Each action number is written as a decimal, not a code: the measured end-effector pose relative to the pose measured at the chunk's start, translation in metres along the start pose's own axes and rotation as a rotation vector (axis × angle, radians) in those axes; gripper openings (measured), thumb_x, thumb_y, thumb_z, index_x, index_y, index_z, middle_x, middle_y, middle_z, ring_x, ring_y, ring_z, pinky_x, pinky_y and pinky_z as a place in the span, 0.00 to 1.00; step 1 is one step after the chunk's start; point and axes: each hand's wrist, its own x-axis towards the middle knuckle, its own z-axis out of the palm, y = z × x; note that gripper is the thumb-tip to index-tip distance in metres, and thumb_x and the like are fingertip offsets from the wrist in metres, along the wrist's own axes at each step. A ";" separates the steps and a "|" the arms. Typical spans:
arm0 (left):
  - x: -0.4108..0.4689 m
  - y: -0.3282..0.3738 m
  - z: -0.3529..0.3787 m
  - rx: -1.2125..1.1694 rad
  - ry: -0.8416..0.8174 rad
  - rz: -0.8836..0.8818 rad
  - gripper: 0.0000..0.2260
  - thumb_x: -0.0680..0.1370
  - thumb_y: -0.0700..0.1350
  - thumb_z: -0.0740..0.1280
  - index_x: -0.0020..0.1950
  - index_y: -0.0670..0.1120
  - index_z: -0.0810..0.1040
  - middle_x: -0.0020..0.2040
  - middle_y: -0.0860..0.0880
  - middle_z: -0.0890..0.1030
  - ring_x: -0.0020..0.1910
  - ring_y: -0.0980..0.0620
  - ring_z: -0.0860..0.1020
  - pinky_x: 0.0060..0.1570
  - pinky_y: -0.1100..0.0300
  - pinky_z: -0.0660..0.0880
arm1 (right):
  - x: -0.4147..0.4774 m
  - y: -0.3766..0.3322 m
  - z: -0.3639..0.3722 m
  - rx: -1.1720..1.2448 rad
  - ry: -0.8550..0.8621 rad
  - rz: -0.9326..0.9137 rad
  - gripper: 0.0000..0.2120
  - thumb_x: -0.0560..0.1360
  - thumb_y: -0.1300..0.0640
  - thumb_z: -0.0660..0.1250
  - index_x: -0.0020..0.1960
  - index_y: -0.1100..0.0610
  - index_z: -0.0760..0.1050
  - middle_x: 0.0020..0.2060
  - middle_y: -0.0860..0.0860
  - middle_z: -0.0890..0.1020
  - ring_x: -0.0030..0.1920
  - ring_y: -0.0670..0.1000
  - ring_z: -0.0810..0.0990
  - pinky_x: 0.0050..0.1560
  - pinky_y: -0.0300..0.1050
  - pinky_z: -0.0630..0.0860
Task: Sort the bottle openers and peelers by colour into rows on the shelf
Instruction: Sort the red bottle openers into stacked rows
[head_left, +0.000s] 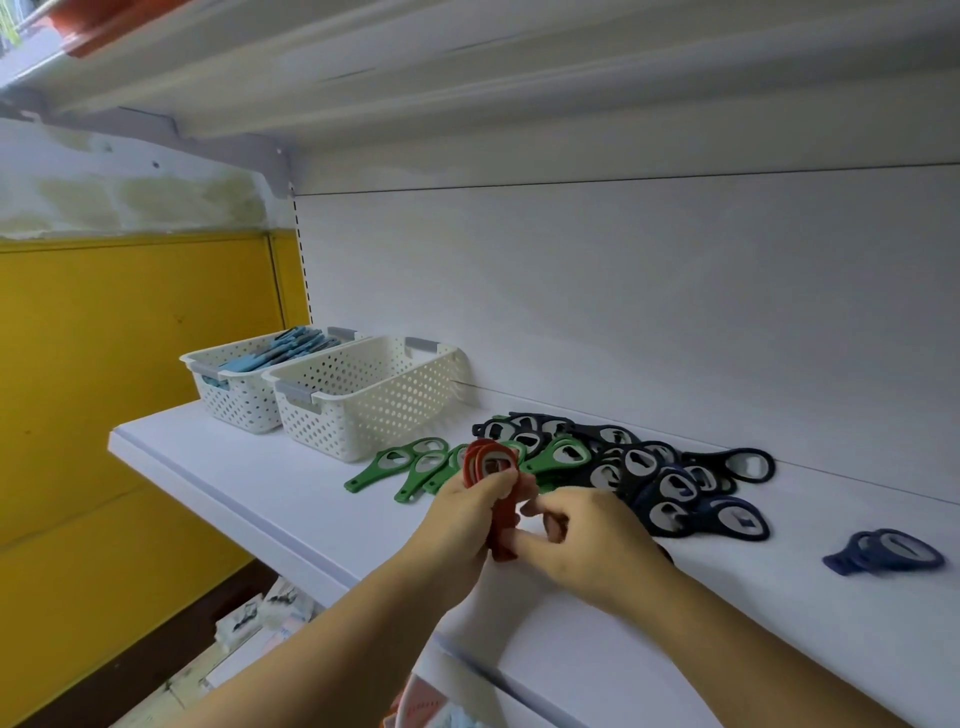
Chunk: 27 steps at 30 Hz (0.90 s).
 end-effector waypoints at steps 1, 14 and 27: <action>-0.003 -0.001 0.004 -0.015 0.000 0.000 0.06 0.79 0.37 0.61 0.49 0.40 0.79 0.43 0.45 0.84 0.44 0.48 0.80 0.47 0.56 0.75 | -0.001 -0.005 0.001 -0.025 -0.038 0.023 0.13 0.67 0.39 0.69 0.36 0.48 0.74 0.26 0.47 0.70 0.28 0.44 0.68 0.30 0.39 0.64; -0.017 -0.011 0.020 0.187 -0.113 0.135 0.12 0.76 0.43 0.66 0.57 0.53 0.70 0.56 0.44 0.80 0.45 0.52 0.77 0.42 0.60 0.75 | 0.001 0.002 -0.002 0.478 -0.210 0.132 0.04 0.71 0.59 0.70 0.40 0.51 0.80 0.34 0.48 0.84 0.37 0.45 0.82 0.45 0.42 0.78; -0.021 0.023 -0.023 0.553 -0.431 0.317 0.35 0.70 0.33 0.72 0.67 0.63 0.66 0.64 0.46 0.76 0.60 0.54 0.78 0.61 0.54 0.75 | -0.007 -0.004 -0.014 0.494 -0.432 0.037 0.08 0.74 0.63 0.68 0.38 0.53 0.78 0.31 0.44 0.82 0.32 0.39 0.78 0.37 0.29 0.70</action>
